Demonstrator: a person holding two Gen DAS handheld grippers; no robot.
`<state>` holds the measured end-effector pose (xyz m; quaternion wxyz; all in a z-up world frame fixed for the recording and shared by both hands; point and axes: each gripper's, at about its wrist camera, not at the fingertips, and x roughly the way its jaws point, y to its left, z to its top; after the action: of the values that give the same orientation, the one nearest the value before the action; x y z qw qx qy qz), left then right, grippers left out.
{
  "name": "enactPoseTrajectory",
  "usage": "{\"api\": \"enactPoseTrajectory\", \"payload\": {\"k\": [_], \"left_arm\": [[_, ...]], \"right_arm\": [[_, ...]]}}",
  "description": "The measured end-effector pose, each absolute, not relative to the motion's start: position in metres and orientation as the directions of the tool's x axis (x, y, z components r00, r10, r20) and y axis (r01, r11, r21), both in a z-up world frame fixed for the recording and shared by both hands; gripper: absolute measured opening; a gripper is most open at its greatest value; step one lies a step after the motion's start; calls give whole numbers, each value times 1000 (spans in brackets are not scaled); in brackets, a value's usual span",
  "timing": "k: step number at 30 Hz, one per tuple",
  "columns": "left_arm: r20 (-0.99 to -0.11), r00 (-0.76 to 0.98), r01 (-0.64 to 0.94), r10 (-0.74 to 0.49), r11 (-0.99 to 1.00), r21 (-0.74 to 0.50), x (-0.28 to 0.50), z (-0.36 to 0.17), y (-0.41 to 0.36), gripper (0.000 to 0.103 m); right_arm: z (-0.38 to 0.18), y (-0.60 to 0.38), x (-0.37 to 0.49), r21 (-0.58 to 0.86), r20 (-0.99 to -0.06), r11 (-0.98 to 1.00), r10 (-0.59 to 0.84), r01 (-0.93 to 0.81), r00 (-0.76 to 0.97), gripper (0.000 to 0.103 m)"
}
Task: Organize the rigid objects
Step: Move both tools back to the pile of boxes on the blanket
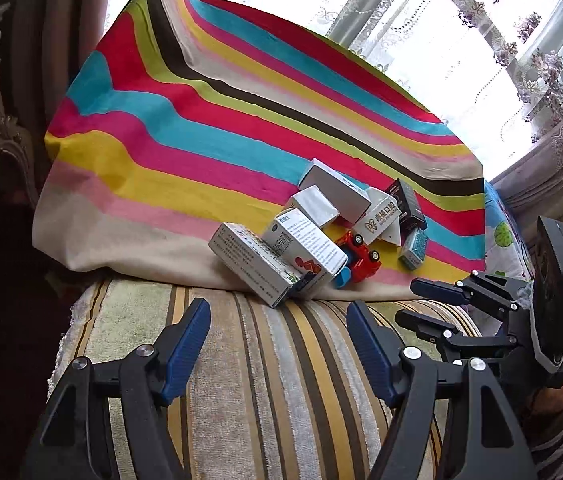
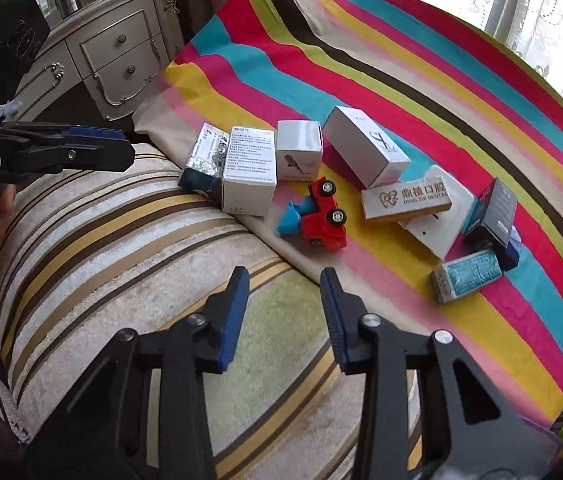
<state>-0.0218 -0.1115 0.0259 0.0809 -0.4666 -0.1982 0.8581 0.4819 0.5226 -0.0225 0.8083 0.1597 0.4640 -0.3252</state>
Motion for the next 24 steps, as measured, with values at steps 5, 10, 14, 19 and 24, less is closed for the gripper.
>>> {"api": "enactPoseTrajectory", "payload": {"k": [5, 10, 14, 19, 24], "left_arm": [[-752, -554, 53, 356, -887, -459, -20, 19, -122, 71], [-733, -568, 53, 373, -873, -485, -19, 19, -129, 71], [-725, -575, 57, 379, -866, -497, -20, 17, -136, 71], [-730, -564, 58, 385, -864, -500, -23, 14, -136, 71], [-735, -562, 55, 378, -870, -490, -26, 15, -134, 72]], "right_arm": [[-28, 513, 508, -44, -856, 818, -327, 573, 400, 41], [-37, 489, 515, 34, -865, 837, -250, 546, 435, 41], [-38, 479, 511, 32, -860, 834, -258, 551, 440, 41], [-43, 474, 511, 24, -867, 832, -258, 554, 426, 41], [-46, 464, 506, 22, -865, 816, -274, 578, 420, 41]]}}
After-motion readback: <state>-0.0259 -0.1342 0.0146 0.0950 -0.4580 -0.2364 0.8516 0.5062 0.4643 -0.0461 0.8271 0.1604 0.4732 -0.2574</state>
